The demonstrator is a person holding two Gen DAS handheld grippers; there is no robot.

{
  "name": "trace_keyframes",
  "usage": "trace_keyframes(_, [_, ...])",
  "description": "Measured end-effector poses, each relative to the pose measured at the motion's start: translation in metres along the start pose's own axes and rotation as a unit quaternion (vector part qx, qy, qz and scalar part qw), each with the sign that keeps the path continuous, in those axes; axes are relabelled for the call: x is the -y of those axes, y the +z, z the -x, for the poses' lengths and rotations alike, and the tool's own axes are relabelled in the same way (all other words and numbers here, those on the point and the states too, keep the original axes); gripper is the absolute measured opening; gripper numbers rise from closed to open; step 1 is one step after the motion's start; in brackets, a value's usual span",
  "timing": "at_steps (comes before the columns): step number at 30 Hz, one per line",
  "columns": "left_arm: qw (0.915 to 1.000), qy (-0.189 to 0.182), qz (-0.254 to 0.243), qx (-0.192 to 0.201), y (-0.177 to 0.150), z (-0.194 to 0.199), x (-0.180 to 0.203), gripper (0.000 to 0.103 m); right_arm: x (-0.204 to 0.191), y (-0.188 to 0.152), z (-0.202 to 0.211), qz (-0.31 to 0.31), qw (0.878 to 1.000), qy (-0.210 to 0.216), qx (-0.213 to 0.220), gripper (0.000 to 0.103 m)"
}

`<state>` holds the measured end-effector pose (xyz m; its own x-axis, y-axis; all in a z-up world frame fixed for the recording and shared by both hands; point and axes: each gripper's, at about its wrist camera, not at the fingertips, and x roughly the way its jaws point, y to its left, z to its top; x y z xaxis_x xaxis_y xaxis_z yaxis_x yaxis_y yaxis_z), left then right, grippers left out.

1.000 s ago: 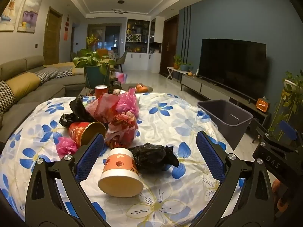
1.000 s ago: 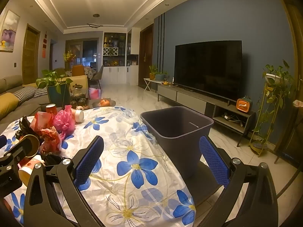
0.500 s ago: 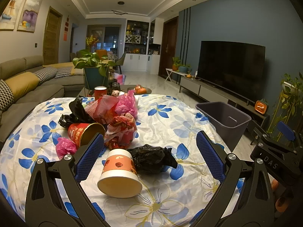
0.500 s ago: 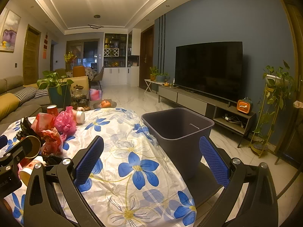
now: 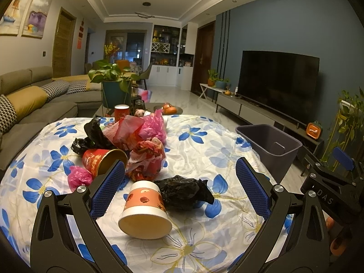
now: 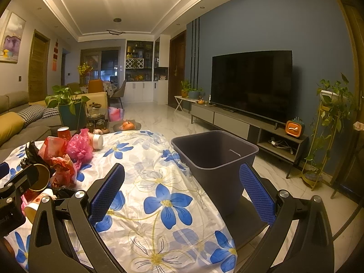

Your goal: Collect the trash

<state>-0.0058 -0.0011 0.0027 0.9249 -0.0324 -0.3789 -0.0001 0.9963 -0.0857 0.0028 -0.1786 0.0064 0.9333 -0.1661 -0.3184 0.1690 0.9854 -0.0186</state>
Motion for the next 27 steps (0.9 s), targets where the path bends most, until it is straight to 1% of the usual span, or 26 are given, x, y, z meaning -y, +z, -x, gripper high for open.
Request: trace_keyframes(27, [1.0,0.0,0.003,0.0,0.0035,-0.002,-0.0008,0.096,-0.0018,-0.0008,0.0011,0.0,1.0,0.0,0.0,0.098])
